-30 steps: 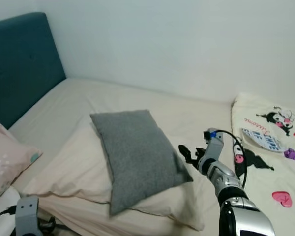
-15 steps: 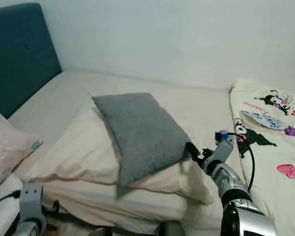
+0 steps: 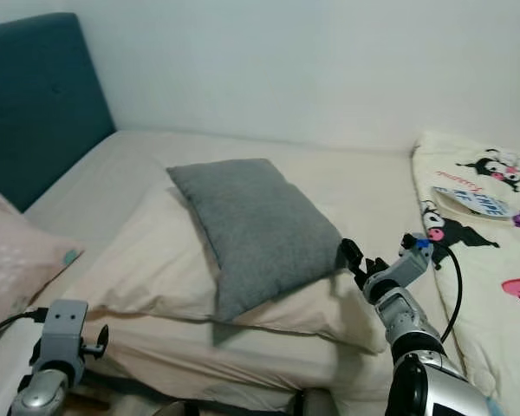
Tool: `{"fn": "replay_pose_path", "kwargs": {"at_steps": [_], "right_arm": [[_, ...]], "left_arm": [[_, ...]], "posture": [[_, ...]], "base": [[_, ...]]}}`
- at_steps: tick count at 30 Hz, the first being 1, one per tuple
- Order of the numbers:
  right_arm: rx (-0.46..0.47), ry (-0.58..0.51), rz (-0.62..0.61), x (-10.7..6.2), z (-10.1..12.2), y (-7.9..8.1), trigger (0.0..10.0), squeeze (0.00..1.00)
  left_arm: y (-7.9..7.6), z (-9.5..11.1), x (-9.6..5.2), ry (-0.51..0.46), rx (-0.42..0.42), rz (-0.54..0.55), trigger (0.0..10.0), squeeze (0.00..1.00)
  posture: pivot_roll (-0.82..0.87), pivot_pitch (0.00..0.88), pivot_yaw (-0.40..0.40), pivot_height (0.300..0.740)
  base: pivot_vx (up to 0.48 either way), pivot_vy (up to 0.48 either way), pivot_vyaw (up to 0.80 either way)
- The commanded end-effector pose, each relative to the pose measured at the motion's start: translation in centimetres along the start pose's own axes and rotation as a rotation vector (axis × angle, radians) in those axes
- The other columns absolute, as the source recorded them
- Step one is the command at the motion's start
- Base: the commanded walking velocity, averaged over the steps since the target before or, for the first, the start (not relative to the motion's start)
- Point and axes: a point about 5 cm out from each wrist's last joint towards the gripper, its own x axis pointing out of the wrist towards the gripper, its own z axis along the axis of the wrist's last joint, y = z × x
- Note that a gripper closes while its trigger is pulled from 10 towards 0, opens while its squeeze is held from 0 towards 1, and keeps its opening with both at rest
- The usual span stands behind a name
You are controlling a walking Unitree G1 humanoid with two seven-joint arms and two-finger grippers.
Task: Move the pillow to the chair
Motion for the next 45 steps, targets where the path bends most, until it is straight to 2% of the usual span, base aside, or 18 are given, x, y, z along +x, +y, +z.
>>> {"fn": "replay_pose_path", "kwargs": {"at_steps": [1,5,9,13,17,20,27,28,29,30,31,34,42,43,44,45], "right_arm": [[0.068,-0.009,-0.048,-0.1,-0.5,-0.3,10.0,0.0],[0.089,-0.009,-0.048,0.0,-0.6,-0.2,10.0,0.0],[0.144,0.006,0.005,0.2,-1.2,0.5,10.0,0.0],[0.304,-0.021,0.051,0.4,-1.8,1.2,10.0,0.0],[0.359,-0.045,0.05,0.6,-1.8,1.6,10.0,0.0],[0.325,-0.02,0.031,0.9,-2.3,2.0,10.0,0.0],[0.313,-0.042,-0.018,1.1,-2.1,2.0,10.0,0.0],[0.309,-0.041,-0.023,1.1,-2.1,2.1,3.7,0.0],[0.309,-0.041,-0.023,1.1,-2.1,2.1,3.7,0.0],[0.306,-0.04,-0.016,1.2,-2.2,2.3,1.6,0.0],[0.289,-0.032,-0.011,1.3,-2.4,2.6,0.0,0.0],[0.261,-0.018,-0.002,1.5,-2.7,3.1,0.0,0.0],[0.271,-0.012,0.06,1.9,-2.8,4.3,0.0,0.0],[0.236,-0.015,0.059,2.0,-2.7,4.4,0.0,0.0],[0.157,0.008,0.063,2.1,-2.6,4.7,0.0,0.0],[0.157,0.008,0.063,2.1,-2.6,4.7,0.0,0.0]], "left_arm": [[1.1,0.2,-0.5,-0.032,0.075,-0.013,10.0,0.0],[1.6,0.6,-0.7,-0.058,0.116,-0.02,10.0,0.0],[2.1,1.4,-0.9,-0.095,0.164,-0.022,10.0,0.0],[2.8,2.5,-1.1,-0.131,0.183,-0.012,10.0,0.0],[3.6,3.4,-1.3,-0.156,0.184,0.006,10.0,0.0],[3.8,4.0,-1.6,-0.177,0.209,-0.003,10.0,0.0],[4.0,4.4,-2.0,-0.177,0.238,-0.012,10.0,0.0],[4.0,4.4,-2.1,-0.176,0.242,-0.013,10.0,0.0],[4.0,4.4,-2.1,-0.176,0.242,-0.013,10.0,0.0],[4.1,4.6,-2.2,-0.174,0.244,-0.012,10.0,0.0],[4.1,4.7,-2.2,-0.176,0.247,-0.008,10.0,0.0],[4.3,5.2,-2.3,-0.185,0.258,-0.001,10.0,0.0],[4.6,5.7,-2.1,-0.199,0.297,0.001,10.0,0.0],[4.6,5.8,-2.0,-0.203,0.299,0.003,10.0,0.0],[4.6,6.2,-1.9,-0.212,0.291,0.011,10.0,0.0],[4.6,6.2,-1.9,-0.212,0.291,0.011,10.0,0.0]], "posture": [[-0.03,0.001,-0.034,0.617],[-0.02,0.029,-0.032,0.617],[-0.01,0.054,-0.031,0.617],[0.0,0.071,-0.026,0.617],[0.02,0.081,-0.022,0.617],[0.03,0.092,-0.014,0.617],[0.05,0.089,-0.005,0.617],[0.05,0.089,-0.005,0.617],[0.05,0.089,-0.005,0.617],[0.06,0.088,-0.006,0.617],[0.07,0.086,-0.005,0.617],[0.07,0.084,-0.002,0.617],[0.07,0.063,0.009,0.617],[0.07,0.053,0.008,0.617],[0.07,0.039,0.002,0.617],[0.07,0.039,0.002,0.617]], "base": [[0.0,0.0,0.0],[0.0,0.0,0.0],[0.0,0.0,0.0],[0.0,0.0,0.0],[0.0,0.0,0.0],[0.0,0.0,0.0],[0.0,0.0,0.0],[0.0,0.0,0.0],[0.0,0.0,0.0],[0.0,0.0,0.0],[0.0,0.0,0.0],[0.0,0.0,0.0],[0.0,0.0,0.0],[0.0,0.0,0.0],[0.0,0.0,0.0],[0.0,0.0,0.0]]}}
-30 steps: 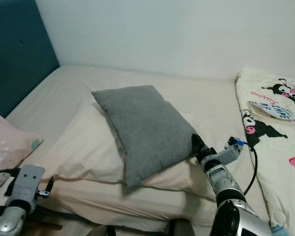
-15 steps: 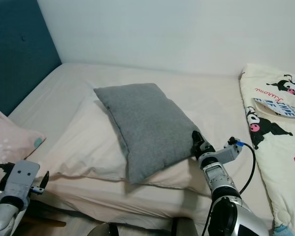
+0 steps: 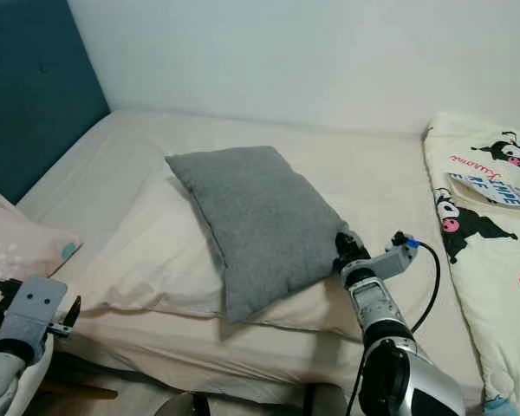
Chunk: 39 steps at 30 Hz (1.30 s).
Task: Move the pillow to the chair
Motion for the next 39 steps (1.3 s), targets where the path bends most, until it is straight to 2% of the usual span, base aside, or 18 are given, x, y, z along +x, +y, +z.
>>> {"fn": "replay_pose_path", "kwargs": {"at_steps": [1,2,4,5,8,9,11,12,13,14,17,18,19,23,24,25,26,39], "right_arm": [[-0.098,0.071,0.012,0.4,-1.0,0.8,0.0,0.0],[-0.138,0.072,0.052,0.6,-0.8,1.5,0.0,0.0],[-0.138,0.072,0.052,0.6,-0.8,1.5,0.0,0.0],[-0.124,0.038,0.227,1.4,0.5,4.1,0.0,0.0],[-0.119,-0.03,0.437,1.9,2.3,7.2,0.0,0.0],[-0.119,-0.03,0.437,1.9,2.3,7.2,0.0,0.0],[-0.141,-0.056,0.573,2.0,3.5,9.6,0.0,0.0],[-0.158,-0.073,0.665,2.0,4.4,11.5,0.0,0.0],[-0.158,-0.073,0.665,2.0,4.4,11.5,0.0,0.0],[-0.17,-0.08,0.698,2.0,4.8,12.2,0.0,0.0],[-0.186,-0.109,0.773,1.8,5.8,13.9,0.0,0.0],[-0.193,-0.123,0.802,1.7,6.2,14.6,0.0,0.0],[-0.198,-0.149,0.864,1.3,6.9,15.9,0.0,0.0],[-0.206,-0.157,0.907,1.1,7.2,16.6,0.0,0.0],[-0.206,-0.155,0.98,0.8,7.1,17.8,0.0,0.0],[-0.206,-0.155,0.98,0.8,7.1,17.8,0.0,0.0],[-0.21,-0.135,1.04,0.4,6.5,18.7,0.0,0.0],[-0.213,-0.07,1.124,-0.5,4.2,20.3,0.0,0.0]], "left_arm": [[0.5,0.4,0.4,-0.006,0.014,0.012,10.0,0.0],[0.6,0.8,0.7,-0.012,-0.016,0.03,10.0,0.0],[0.6,0.8,0.7,-0.012,-0.016,0.03,10.0,0.0],[0.9,2.4,1.7,-0.031,-0.133,0.085,10.0,0.0],[1.5,4.2,2.8,-0.062,-0.27,0.156,10.0,0.0],[1.5,4.2,2.8,-0.062,-0.27,0.156,10.0,0.0],[2.1,5.4,3.6,-0.077,-0.299,0.214,10.0,0.0],[2.7,6.1,4.2,-0.074,-0.309,0.256,10.0,0.0],[2.7,6.1,4.2,-0.074,-0.309,0.256,10.0,0.0],[3.1,6.0,4.6,-0.029,-0.266,0.296,10.0,0.0],[4.2,6.3,5.0,0.002,-0.251,0.374,10.0,0.0],[4.4,6.5,5.1,-0.002,-0.255,0.389,10.0,0.0],[4.4,7.2,5.1,-0.039,-0.313,0.383,10.0,0.0],[4.1,7.7,5.0,-0.06,-0.354,0.37,10.0,0.0],[3.5,8.3,4.9,-0.081,-0.39,0.346,10.0,0.0],[3.5,8.3,4.9,-0.081,-0.39,0.346,10.0,0.0],[2.5,9.0,4.9,-0.091,-0.424,0.322,10.0,0.0],[-0.3,10.0,4.9,-0.094,-0.496,0.229,10.0,0.0]], "posture": [[0.07,0.035,0.001,0.617],[0.06,0.019,-0.007,0.617],[0.06,0.019,-0.007,0.617],[0.04,0.0,-0.023,0.622],[0.03,0.0,-0.029,0.636],[0.03,0.0,-0.029,0.636],[0.02,0.0,-0.039,0.646],[0.02,0.0,-0.042,0.656],[0.02,0.0,-0.042,0.656],[0.01,0.0,-0.046,0.66],[0.01,0.0,-0.05,0.67],[0.01,0.0,-0.052,0.675],[0.01,0.0,-0.053,0.685],[0.01,0.0,-0.054,0.694],[0.01,0.0,-0.054,0.704],[0.01,0.0,-0.054,0.704],[0.01,0.0,-0.055,0.714],[0.01,0.0,-0.051,0.74]], "base": [[0.0,0.0,0.0],[0.0,0.0,0.0],[0.0,0.0,0.0],[0.0,0.0,0.0],[0.0,0.0,0.0],[0.0,0.0,0.0],[0.0,0.0,0.0],[0.0,0.0,0.0],[0.0,0.0,0.0],[0.0,0.0,0.0],[-0.48,0.0,0.0],[-0.48,0.0,0.0],[-0.476,0.0,0.0],[-0.119,0.0,0.0],[0.0,0.0,0.0],[0.0,0.0,0.0],[0.0,0.0,0.0],[0.0,0.0,0.0]]}}
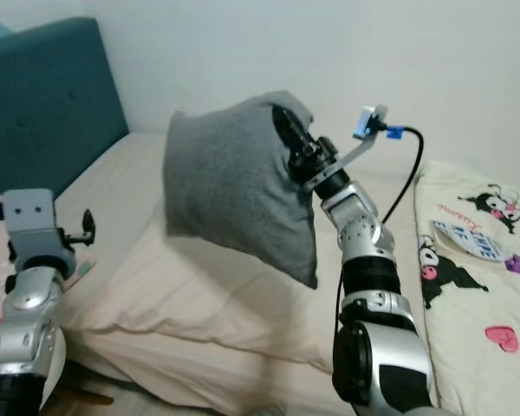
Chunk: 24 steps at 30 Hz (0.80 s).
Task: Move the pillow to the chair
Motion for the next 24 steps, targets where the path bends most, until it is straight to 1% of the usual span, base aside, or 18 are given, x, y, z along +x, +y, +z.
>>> {"fn": "replay_pose_path", "kwargs": {"at_steps": [1,3,4,6,7,8,9,10,12,13,15,16,17,18,20,22,24], "right_arm": [[0.004,-0.031,0.077,0.8,0.2,1.3,0.0,0.0],[0.007,0.04,0.123,1.0,-1.6,2.4,0.0,0.0],[0.005,0.07,0.137,1.0,-2.4,2.7,0.0,0.0],[0.005,0.07,0.137,1.0,-2.4,2.7,0.0,0.0],[-0.003,0.103,0.139,0.9,-3.2,3.0,0.0,0.0],[-0.003,0.103,0.139,0.9,-3.2,3.0,0.0,0.0],[-0.029,0.145,0.114,0.6,-4.2,3.0,0.0,0.0],[-0.067,0.21,0.093,-0.2,-5.6,3.1,0.0,0.0],[-0.067,0.21,0.093,-0.2,-5.6,3.1,0.0,0.0],[-0.094,0.256,0.104,-0.8,-6.8,3.5,0.0,0.0],[-0.094,0.256,0.104,-0.8,-6.8,3.5,0.0,0.0],[-0.105,0.28,0.124,-1.2,-7.5,4.0,0.0,0.0],[-0.105,0.28,0.124,-1.2,-7.5,4.0,0.0,0.0],[-0.109,0.288,0.139,-1.5,-7.9,4.5,0.0,0.0],[-0.099,0.281,0.156,-1.8,-8.2,4.9,0.0,0.0],[-0.094,0.277,0.16,-1.8,-8.2,5.0,0.0,0.0],[-0.085,0.268,0.166,-1.9,-8.1,5.0,0.0,0.0]], "left_arm": [[-1.1,-0.4,-0.6,0.025,-0.029,-0.046,10.0,0.0],[-2.9,0.0,-1.5,0.002,-0.051,-0.113,10.0,0.0],[-3.4,0.2,-1.8,-0.008,-0.058,-0.132,10.0,0.0],[-3.4,0.2,-1.8,-0.008,-0.058,-0.132,10.0,0.0],[-3.8,0.4,-2.1,-0.015,-0.068,-0.141,10.0,0.0],[-3.8,0.4,-2.1,-0.015,-0.068,-0.141,10.0,0.0],[-4.1,0.6,-2.4,-0.017,-0.095,-0.143,10.0,0.0],[-5.3,1.0,-3.4,-0.03,-0.132,-0.191,10.0,0.0],[-5.3,1.0,-3.4,-0.03,-0.132,-0.191,10.0,0.0],[-6.2,1.4,-4.4,-0.041,-0.171,-0.235,10.0,0.0],[-6.2,1.4,-4.4,-0.041,-0.171,-0.235,10.0,0.0],[-7.2,2.0,-5.5,-0.069,-0.198,-0.298,10.0,0.0],[-7.2,2.0,-5.5,-0.069,-0.198,-0.298,10.0,0.0],[-7.9,2.4,-6.4,-0.098,-0.201,-0.345,10.0,0.0],[-8.4,2.6,-7.1,-0.129,-0.193,-0.386,10.0,0.0],[-8.3,2.5,-7.0,-0.128,-0.181,-0.382,10.0,0.0],[-7.9,2.3,-6.4,-0.131,-0.139,-0.362,10.0,0.0]], "posture": [[0.01,0.0,-0.048,0.74],[0.0,0.0,-0.047,0.74],[0.0,0.0,-0.047,0.74],[0.0,0.0,-0.047,0.74],[0.0,0.0,-0.047,0.74],[0.0,0.0,-0.047,0.74],[0.0,0.0,-0.052,0.74],[0.0,0.0,-0.051,0.74],[0.0,0.0,-0.051,0.74],[-0.01,0.0,-0.054,0.74],[-0.01,0.0,-0.054,0.74],[0.01,0.0,-0.064,0.74],[0.01,0.0,-0.064,0.74],[0.01,0.0,-0.066,0.74],[0.0,0.0,-0.064,0.74],[0.0,0.0,-0.064,0.74],[0.01,0.0,-0.066,0.74]], "base": [[0.0,0.0,0.0],[0.0,0.0,0.0],[0.0,0.0,0.0],[0.0,0.0,0.0],[0.0,0.0,0.0],[0.0,0.0,0.0],[0.0,0.0,0.0],[0.0,0.0,0.0],[0.0,0.0,0.0],[0.0,0.0,0.0],[0.0,0.0,0.0],[0.0,0.0,0.78],[0.0,0.0,0.78],[0.0,0.0,0.78],[0.0,0.0,0.78],[0.0,0.0,0.78],[0.0,0.0,0.78]]}}
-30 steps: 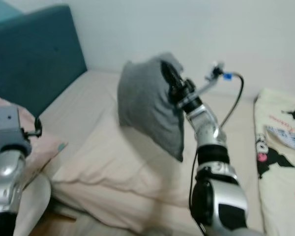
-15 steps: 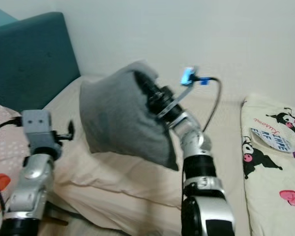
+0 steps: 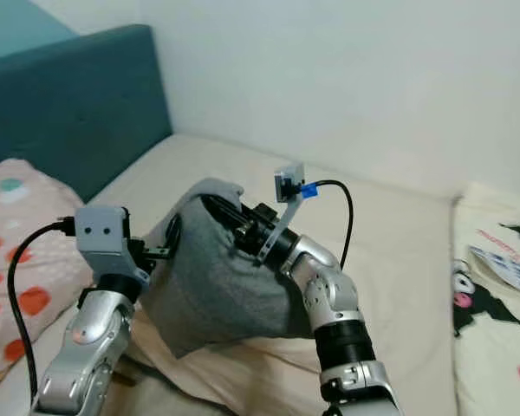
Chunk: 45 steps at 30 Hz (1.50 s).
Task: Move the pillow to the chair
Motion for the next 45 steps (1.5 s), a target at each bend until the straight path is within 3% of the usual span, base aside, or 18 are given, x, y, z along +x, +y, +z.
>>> {"fn": "replay_pose_path", "kwargs": {"at_steps": [1,5,10,17,20,27,45], "right_arm": [[-0.043,-0.084,0.07,0.7,1.6,0.9,0.0,0.0],[-0.054,-0.07,0.032,0.2,1.3,0.1,0.0,0.0],[-0.084,0.018,-0.027,-0.9,-0.4,-0.4,0.0,0.0],[-0.098,0.056,-0.044,-2.1,-0.6,-0.6,0.0,0.0],[-0.095,0.055,-0.044,-1.9,-0.7,-0.6,0.0,0.0],[-0.08,0.039,-0.048,-1.5,-0.7,-0.7,0.0,0.0],[-0.041,0.027,-0.046,-1.1,-0.7,-0.8,0.0,0.0]], "left_arm": [[0.1,-0.2,0.2,0.004,0.032,-0.004,10.0,0.0],[0.4,-0.8,0.1,0.03,0.07,-0.013,10.0,0.0],[-0.8,-2.3,-1.5,0.113,0.01,-0.089,10.0,0.0],[0.6,-2.6,-1.7,0.116,-0.03,-0.078,10.0,0.0],[1.6,-2.9,-1.9,0.117,-0.086,-0.059,10.0,0.0],[2.0,-2.8,-1.4,0.108,-0.123,-0.054,10.0,0.0],[1.8,-2.8,-0.9,0.09,-0.134,-0.07,10.0,0.0]], "posture": [[0.01,0.0,-0.066,0.74],[0.01,0.0,-0.067,0.74],[0.01,0.0,-0.073,0.74],[0.02,0.0,-0.074,0.74],[0.02,0.0,-0.071,0.74],[0.02,0.0,-0.063,0.74],[0.02,0.0,-0.071,0.74]], "base": [[0.0,0.0,0.78],[0.0,0.0,0.78],[0.0,0.0,0.78],[0.0,0.0,0.78],[0.0,0.0,0.78],[0.0,0.0,0.78],[0.0,0.0,0.78]]}}
